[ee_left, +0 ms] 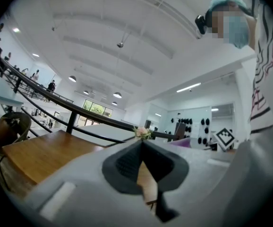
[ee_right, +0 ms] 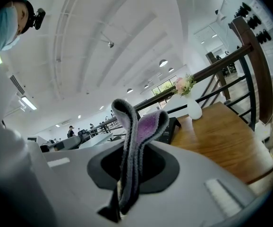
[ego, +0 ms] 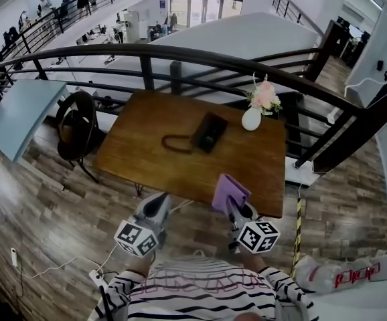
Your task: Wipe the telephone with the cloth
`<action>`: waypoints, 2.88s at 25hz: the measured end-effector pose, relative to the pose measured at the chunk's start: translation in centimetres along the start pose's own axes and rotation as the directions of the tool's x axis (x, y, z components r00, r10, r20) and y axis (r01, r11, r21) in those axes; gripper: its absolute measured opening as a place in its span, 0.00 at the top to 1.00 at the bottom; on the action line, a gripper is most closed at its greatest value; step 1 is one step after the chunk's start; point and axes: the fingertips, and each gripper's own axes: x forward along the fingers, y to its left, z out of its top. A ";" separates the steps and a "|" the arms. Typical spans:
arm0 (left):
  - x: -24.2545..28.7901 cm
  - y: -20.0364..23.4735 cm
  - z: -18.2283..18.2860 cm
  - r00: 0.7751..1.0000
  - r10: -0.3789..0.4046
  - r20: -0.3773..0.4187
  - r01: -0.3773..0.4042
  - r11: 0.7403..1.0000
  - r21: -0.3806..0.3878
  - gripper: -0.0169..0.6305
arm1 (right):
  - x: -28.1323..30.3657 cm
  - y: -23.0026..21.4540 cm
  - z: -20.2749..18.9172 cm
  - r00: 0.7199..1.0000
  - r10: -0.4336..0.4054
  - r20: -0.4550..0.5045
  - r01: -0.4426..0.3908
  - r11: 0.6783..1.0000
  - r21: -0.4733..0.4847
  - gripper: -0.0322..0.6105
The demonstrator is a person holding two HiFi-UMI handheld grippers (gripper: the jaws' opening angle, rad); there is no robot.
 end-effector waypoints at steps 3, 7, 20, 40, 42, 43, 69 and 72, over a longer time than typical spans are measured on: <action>2.0 0.2 -0.6 1.000 0.018 -0.003 -0.018 1.000 -0.008 0.97 | 1.0 -1.5 1.1 1.000 0.019 -0.012 -0.019 1.000 -0.002 0.89; 3.6 0.1 -1.7 0.999 0.031 -0.010 -0.032 0.999 -0.027 0.97 | 2.2 -3.1 1.5 0.999 0.036 -0.034 -0.037 0.999 -0.005 0.89; 6.8 9.2 0.0 0.999 -0.004 -0.041 0.002 0.998 -0.060 0.97 | 11.3 -2.7 3.0 0.999 -0.014 -0.031 0.014 1.000 0.013 0.89; 13.8 24.5 5.1 0.962 -0.240 -0.127 0.236 0.971 -0.048 0.98 | 24.1 -0.2 5.4 0.969 -0.220 0.110 0.210 0.973 0.099 0.89; 14.6 25.2 4.9 0.957 -0.258 -0.131 0.252 0.966 -0.060 0.97 | 24.4 -0.5 5.2 0.964 -0.244 0.110 0.232 0.967 0.108 0.89; 14.9 25.4 4.7 0.955 -0.266 -0.133 0.259 0.964 -0.067 0.97 | 24.6 -0.7 5.2 0.961 -0.254 0.109 0.242 0.964 0.112 0.89; 25.8 26.1 3.1 0.986 -0.106 -0.127 0.097 0.992 -0.080 0.97 | 35.5 -13.5 12.4 0.990 -0.139 0.008 0.138 0.987 0.088 0.89; 26.0 26.5 2.9 0.988 -0.080 -0.131 0.069 0.994 -0.084 0.97 | 37.4 -14.6 12.4 0.992 -0.128 -0.006 0.128 0.987 0.098 0.89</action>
